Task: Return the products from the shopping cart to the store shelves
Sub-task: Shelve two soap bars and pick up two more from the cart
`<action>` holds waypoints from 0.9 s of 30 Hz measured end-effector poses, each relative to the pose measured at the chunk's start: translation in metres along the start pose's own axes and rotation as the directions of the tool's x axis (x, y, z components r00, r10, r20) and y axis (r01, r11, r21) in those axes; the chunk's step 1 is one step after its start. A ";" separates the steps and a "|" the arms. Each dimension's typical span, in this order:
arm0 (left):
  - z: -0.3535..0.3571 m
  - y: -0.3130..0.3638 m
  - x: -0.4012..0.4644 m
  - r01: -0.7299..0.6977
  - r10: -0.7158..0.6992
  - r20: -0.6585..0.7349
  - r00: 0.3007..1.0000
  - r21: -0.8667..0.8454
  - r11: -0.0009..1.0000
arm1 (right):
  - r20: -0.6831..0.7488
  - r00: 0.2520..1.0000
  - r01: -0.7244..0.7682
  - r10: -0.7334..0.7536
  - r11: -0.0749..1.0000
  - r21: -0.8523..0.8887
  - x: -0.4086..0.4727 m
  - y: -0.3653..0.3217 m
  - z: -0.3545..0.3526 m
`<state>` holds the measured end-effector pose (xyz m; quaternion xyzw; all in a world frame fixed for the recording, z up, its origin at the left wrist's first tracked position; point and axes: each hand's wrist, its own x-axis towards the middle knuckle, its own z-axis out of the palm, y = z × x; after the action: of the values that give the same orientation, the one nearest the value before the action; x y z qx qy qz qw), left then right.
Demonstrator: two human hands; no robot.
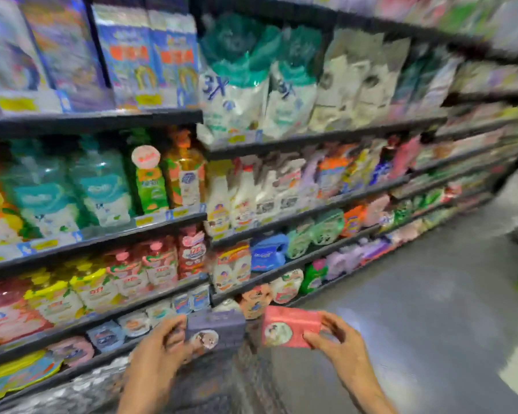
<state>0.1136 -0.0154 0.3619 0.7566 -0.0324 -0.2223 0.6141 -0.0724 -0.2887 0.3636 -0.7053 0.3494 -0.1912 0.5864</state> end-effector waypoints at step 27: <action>0.623 0.284 -0.145 -0.589 0.499 0.667 0.554 -0.110 0.800 | -0.642 0.747 0.301 -0.171 0.949 0.097 -0.029 -0.063 -0.647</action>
<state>-0.1877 -0.6079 0.5816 0.6146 -0.4960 -0.2733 0.5492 -0.5153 -0.7127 0.5829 -0.5793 0.4113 -0.5204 0.4737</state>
